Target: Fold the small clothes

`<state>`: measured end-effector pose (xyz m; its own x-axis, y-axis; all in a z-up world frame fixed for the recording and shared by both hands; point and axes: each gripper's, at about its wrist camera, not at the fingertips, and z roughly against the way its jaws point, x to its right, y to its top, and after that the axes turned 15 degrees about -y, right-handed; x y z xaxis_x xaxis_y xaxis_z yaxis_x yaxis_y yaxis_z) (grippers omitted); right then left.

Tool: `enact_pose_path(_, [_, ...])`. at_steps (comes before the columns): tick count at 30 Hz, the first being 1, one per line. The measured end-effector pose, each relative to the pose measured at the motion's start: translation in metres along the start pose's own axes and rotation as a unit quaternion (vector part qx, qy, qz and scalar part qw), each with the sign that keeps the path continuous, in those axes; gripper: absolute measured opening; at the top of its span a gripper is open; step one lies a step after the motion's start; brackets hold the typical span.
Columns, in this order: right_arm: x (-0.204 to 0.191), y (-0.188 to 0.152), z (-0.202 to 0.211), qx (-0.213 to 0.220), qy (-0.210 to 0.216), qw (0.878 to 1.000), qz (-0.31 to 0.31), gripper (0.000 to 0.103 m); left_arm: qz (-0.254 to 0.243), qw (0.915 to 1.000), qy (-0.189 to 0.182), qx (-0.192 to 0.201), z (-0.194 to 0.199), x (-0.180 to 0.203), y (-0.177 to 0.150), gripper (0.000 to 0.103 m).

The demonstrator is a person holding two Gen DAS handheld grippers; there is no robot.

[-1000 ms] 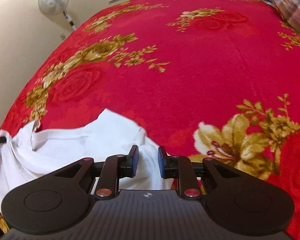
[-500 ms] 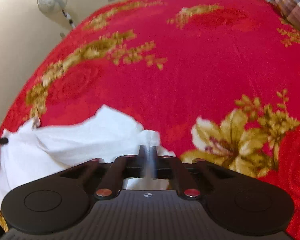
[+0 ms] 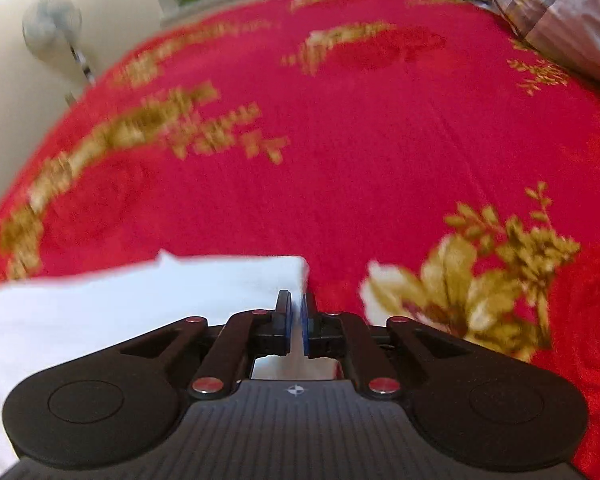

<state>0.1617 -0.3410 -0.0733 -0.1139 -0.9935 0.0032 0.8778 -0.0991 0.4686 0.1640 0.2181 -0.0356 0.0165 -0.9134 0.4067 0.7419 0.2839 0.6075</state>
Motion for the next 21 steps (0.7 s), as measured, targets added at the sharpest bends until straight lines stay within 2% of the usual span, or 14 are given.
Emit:
enact_pose_path(2, [0.003, -0.003, 0.004, -0.007, 0.004, 1.0, -0.001, 0.019, 0.02, 0.9994, -0.028, -0.009, 0.013, -0.007, -0.003, 0.024])
enact_pose_path(4, [0.009, -0.007, 0.017, -0.002, 0.013, 1.0, -0.006, 0.026, 0.035, 0.9976, -0.051, -0.032, 0.023, -0.012, -0.012, 0.03])
enact_pose_path(7, [0.017, -0.022, 0.041, -0.002, 0.033, 0.999, 0.01, 0.029, 0.022, 0.9926, -0.085, -0.083, 0.038, -0.011, -0.036, 0.039])
enact_pose_path(10, [0.024, -0.045, 0.061, -0.022, 0.052, 0.998, 0.029, 0.031, -0.002, 0.9876, -0.1, -0.121, 0.049, -0.008, -0.065, 0.039])
enact_pose_path(14, [0.035, -0.079, 0.076, -0.058, 0.077, 0.994, 0.044, 0.032, -0.028, 0.9835, -0.107, -0.143, 0.062, -0.009, -0.098, 0.039])
enact_pose_path(17, [0.037, -0.099, 0.082, -0.075, 0.076, 0.992, 0.061, 0.032, -0.032, 0.9813, -0.107, -0.157, 0.069, -0.01, -0.115, 0.038])
enact_pose_path(19, [0.034, -0.11, 0.084, -0.08, 0.069, 0.992, 0.075, 0.032, -0.034, 0.9798, -0.108, -0.165, 0.071, -0.007, -0.123, 0.034])
enact_pose_path(20, [0.033, -0.114, 0.086, -0.08, 0.066, 0.992, 0.079, 0.029, -0.037, 0.9796, -0.106, -0.167, 0.071, -0.004, -0.126, 0.028])
enact_pose_path(21, [0.033, -0.117, 0.087, -0.08, 0.063, 0.992, 0.079, 0.024, -0.04, 0.98, -0.102, -0.166, 0.072, -0.002, -0.128, 0.006])
